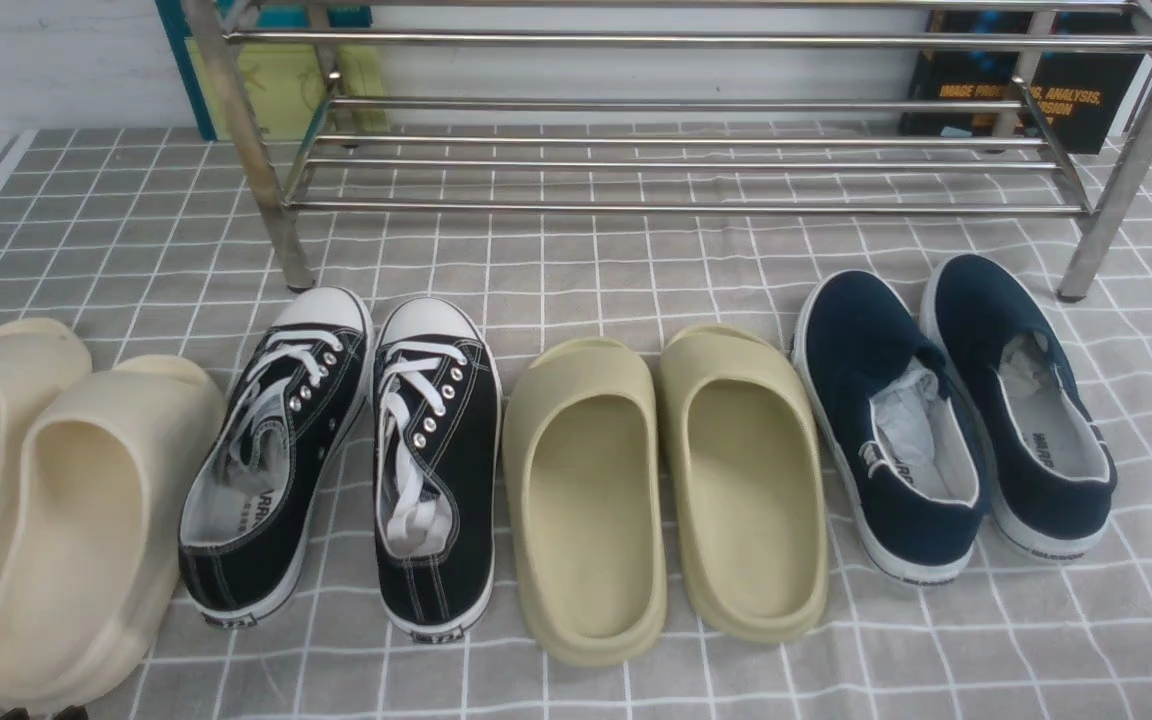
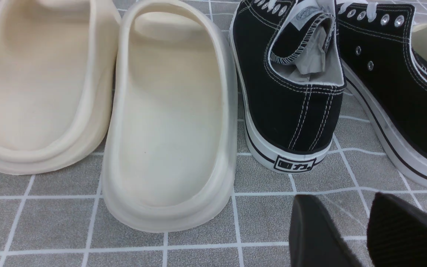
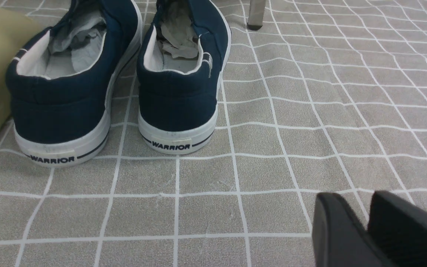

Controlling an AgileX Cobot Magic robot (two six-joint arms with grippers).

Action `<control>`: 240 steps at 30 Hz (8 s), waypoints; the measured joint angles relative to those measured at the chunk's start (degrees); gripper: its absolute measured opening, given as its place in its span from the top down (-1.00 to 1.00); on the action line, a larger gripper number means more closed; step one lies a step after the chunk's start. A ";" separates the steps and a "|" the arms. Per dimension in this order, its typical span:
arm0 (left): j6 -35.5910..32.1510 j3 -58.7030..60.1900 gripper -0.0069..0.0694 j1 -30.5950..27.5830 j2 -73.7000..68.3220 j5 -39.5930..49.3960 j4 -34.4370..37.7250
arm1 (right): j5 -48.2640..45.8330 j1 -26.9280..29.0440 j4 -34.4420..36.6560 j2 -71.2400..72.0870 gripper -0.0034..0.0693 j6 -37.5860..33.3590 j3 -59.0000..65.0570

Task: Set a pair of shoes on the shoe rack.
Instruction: Use the right arm to grab the shoe closest to it, then use the right arm to put a shoe into the shoe rack, then use the right arm to grab the shoe closest to it, then use the right arm to put a shoe into the shoe rack

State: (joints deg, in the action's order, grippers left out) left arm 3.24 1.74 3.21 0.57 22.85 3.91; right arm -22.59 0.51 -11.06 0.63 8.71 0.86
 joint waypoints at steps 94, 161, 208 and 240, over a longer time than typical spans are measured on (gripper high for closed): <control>0.00 0.00 0.19 0.00 0.00 0.00 0.00 | -31.86 -26.20 3.68 -104.78 -0.56 3.15 -79.03; 0.00 0.00 0.19 0.00 0.00 0.00 0.00 | -29.10 -18.82 0.18 -134.07 0.44 -0.19 -132.00; 0.00 0.00 0.19 0.00 0.00 0.00 0.00 | -5.31 -17.11 -0.28 -93.65 -0.35 7.57 -54.28; 0.00 0.00 0.19 0.00 0.00 0.00 0.00 | -19.53 -13.76 -6.30 -97.11 0.78 -1.70 -81.74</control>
State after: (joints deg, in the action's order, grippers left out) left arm 3.24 1.74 3.21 0.57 22.85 3.91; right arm -42.12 -13.24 -17.36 -96.48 7.01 -80.87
